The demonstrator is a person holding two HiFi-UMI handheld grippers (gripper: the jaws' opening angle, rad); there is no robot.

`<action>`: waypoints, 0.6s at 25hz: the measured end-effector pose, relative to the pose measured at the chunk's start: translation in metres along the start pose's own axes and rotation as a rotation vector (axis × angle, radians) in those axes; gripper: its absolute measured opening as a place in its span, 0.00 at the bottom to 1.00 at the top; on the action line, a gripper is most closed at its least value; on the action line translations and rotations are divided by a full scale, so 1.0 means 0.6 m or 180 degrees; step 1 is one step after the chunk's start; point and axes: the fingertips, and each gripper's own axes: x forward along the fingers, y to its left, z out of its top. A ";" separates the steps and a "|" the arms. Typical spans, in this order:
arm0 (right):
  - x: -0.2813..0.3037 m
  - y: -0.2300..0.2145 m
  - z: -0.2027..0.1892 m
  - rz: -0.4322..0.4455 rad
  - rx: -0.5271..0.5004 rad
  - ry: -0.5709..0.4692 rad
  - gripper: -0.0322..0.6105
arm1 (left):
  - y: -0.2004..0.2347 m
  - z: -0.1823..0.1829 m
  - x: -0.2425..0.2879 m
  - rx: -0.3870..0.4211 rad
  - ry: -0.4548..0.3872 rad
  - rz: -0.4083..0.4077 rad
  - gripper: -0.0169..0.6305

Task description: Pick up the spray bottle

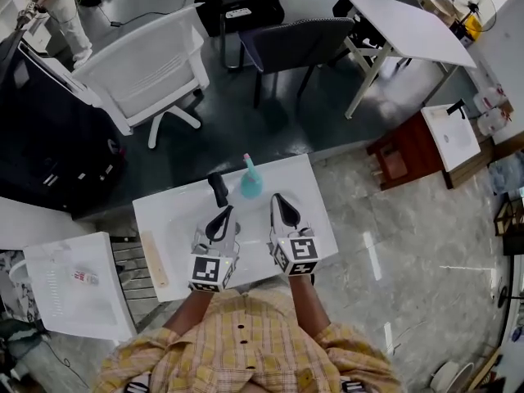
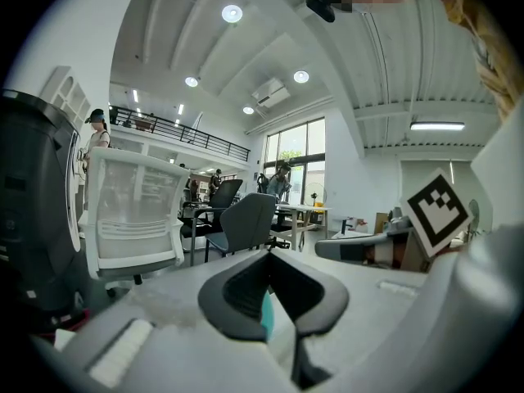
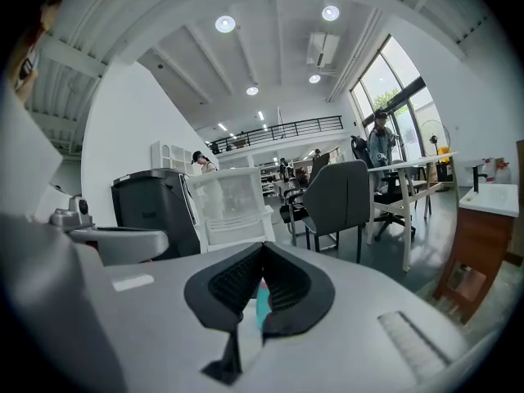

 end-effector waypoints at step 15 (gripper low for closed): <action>0.085 -0.019 -0.038 0.0119 -0.0008 0.0236 0.20 | 0.020 -0.030 0.037 -0.0073 0.0123 0.0087 0.03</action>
